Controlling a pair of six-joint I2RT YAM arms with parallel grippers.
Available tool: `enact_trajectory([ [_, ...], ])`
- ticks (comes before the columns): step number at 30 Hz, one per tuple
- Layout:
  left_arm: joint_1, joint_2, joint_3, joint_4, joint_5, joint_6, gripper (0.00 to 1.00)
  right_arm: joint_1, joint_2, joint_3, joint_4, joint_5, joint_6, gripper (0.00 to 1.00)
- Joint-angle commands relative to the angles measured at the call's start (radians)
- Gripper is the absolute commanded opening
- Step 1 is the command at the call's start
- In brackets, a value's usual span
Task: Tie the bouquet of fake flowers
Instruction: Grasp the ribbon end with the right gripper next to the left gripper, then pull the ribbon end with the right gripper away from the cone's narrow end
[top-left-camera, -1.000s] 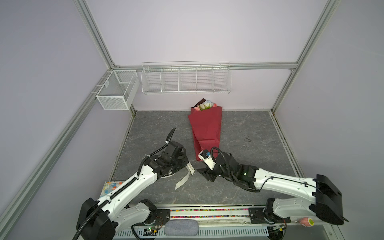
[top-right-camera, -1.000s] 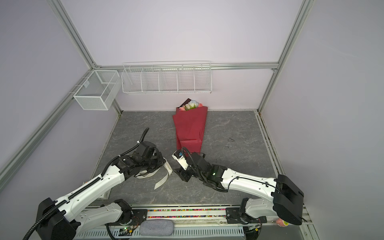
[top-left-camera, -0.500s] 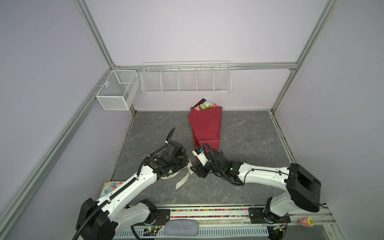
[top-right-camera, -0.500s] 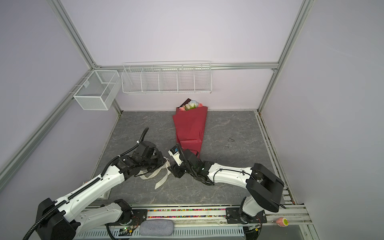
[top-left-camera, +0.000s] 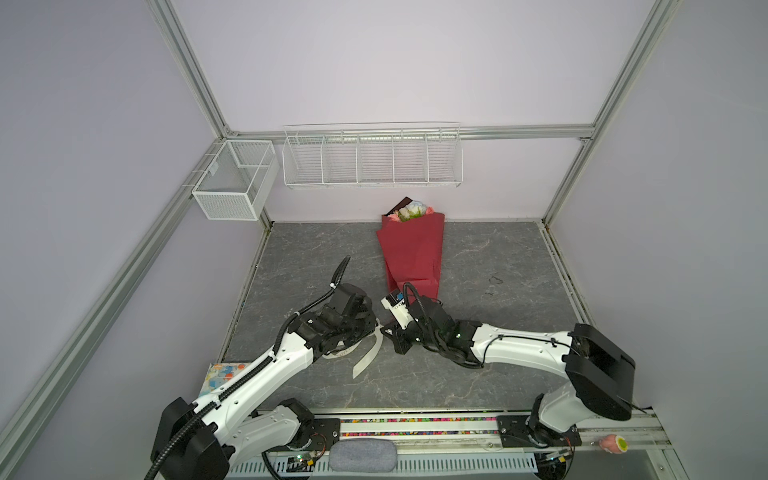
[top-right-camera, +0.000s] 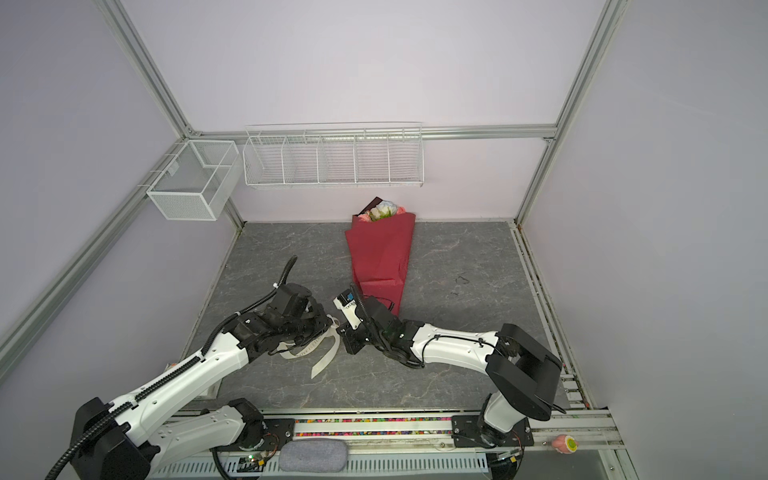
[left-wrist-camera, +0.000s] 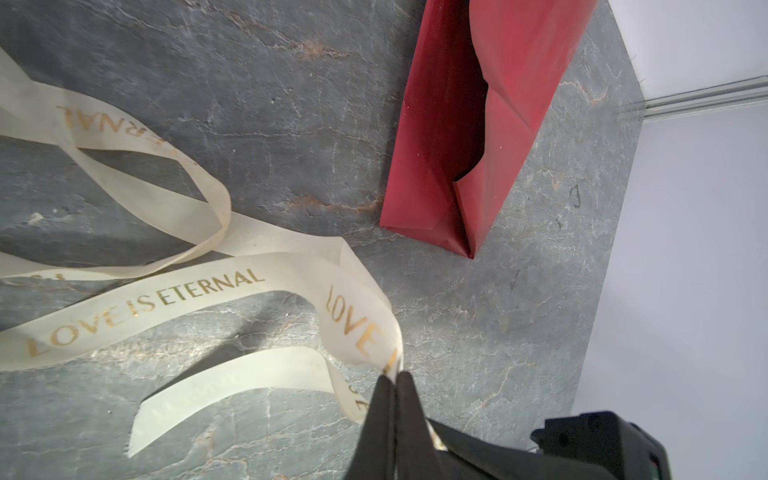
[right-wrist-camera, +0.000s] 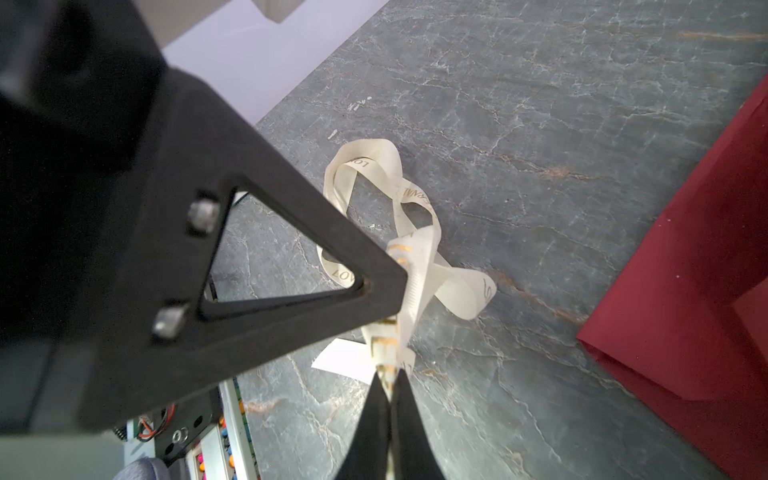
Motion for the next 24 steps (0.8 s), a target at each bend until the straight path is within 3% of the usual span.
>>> enact_trajectory([
  [1,0.000,-0.020,0.006,-0.068,-0.078,-0.001,0.27,-0.007,-0.082,0.015,-0.100,0.029,-0.002,0.06],
  [4,0.000,-0.039,0.020,-0.139,-0.129,0.027,0.48,-0.007,-0.145,0.013,-0.156,0.089,0.000,0.07],
  [9,0.000,-0.101,0.003,-0.171,-0.162,0.059,0.58,-0.017,-0.216,0.044,-0.287,0.129,-0.023,0.10],
  [14,0.000,-0.148,-0.023,-0.135,-0.144,0.080,0.60,-0.031,-0.193,0.104,-0.402,0.066,-0.029,0.12],
  [18,0.000,-0.151,-0.025,-0.118,-0.124,0.090,0.60,-0.035,-0.151,0.107,-0.409,-0.065,-0.012,0.12],
  [24,0.000,-0.148,-0.038,-0.090,-0.082,0.121,0.59,-0.045,-0.206,0.079,-0.427,-0.009,0.007,0.06],
])
